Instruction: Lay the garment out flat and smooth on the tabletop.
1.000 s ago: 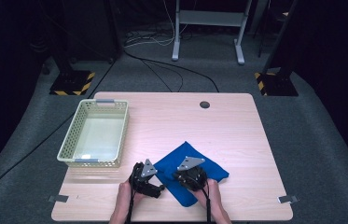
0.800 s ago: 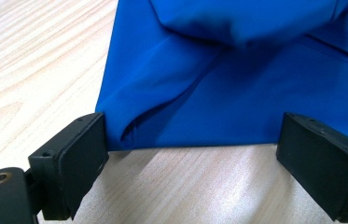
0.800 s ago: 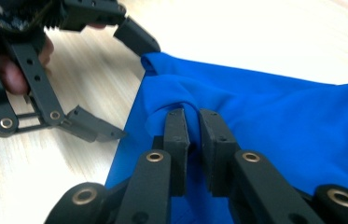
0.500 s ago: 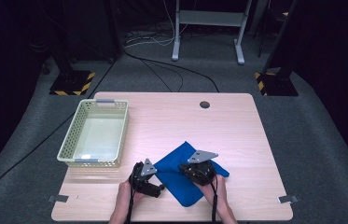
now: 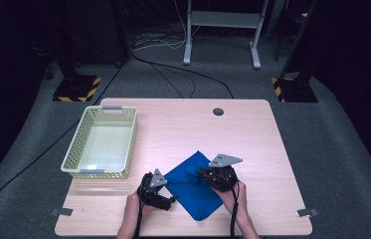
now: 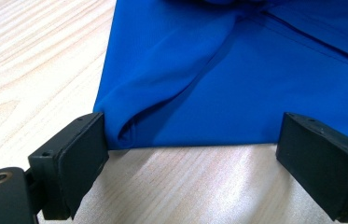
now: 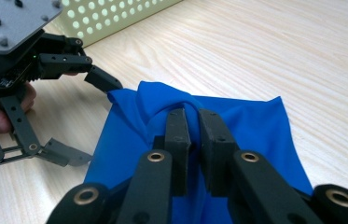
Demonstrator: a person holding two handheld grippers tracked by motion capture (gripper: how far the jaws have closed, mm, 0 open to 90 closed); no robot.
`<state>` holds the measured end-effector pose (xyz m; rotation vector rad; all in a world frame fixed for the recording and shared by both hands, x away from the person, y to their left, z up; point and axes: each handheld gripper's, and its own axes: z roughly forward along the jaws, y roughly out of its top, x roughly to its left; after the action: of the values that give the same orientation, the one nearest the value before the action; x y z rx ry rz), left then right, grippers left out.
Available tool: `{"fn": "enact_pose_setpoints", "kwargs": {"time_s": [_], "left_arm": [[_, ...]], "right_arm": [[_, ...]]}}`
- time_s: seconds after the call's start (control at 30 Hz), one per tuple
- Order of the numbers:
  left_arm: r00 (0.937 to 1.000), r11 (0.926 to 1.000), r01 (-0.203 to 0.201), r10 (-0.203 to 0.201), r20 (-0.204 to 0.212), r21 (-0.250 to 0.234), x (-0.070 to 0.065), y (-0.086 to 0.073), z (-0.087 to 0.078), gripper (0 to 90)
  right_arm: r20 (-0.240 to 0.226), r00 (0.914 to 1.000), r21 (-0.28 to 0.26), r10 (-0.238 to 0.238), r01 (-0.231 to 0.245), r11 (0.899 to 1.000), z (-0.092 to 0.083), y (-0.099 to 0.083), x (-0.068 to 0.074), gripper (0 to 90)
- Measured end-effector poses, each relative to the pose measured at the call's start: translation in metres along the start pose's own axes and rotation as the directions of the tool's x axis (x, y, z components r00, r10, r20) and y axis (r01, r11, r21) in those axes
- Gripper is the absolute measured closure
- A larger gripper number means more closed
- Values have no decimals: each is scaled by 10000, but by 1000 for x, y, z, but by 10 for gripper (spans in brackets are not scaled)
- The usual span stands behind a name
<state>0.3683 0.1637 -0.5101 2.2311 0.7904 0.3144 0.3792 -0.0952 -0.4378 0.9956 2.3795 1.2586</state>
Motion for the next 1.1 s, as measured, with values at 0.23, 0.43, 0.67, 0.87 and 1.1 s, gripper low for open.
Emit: {"fn": "enact_pose_setpoints", "kwargs": {"time_s": [0.23, 0.43, 0.67, 0.87, 1.1], "left_arm": [[10000, 10000, 13, -13, 19, -2, 0, 0, 0, 87], [10000, 10000, -2, 2, 29, -4, 0, 0, 0, 89], [10000, 10000, 19, -19, 20, -14, 0, 0, 0, 96], [10000, 10000, 22, -22, 20, -14, 0, 0, 0, 97], [10000, 10000, 20, -20, 30, -19, 1, 0, 0, 99]], "right_arm": [[111, 9998, -191, 157, -155, 9997, -6, 5, -7, 832], [268, 9994, -368, 237, -227, 9991, -13, 8, -15, 832], [520, 9980, -637, 361, -328, 9974, -22, 12, -24, 833], [643, 9971, -703, 410, -364, 9969, -27, 14, -32, 833], [729, 9961, -781, 500, -443, 9960, -28, 16, -38, 833]]}}
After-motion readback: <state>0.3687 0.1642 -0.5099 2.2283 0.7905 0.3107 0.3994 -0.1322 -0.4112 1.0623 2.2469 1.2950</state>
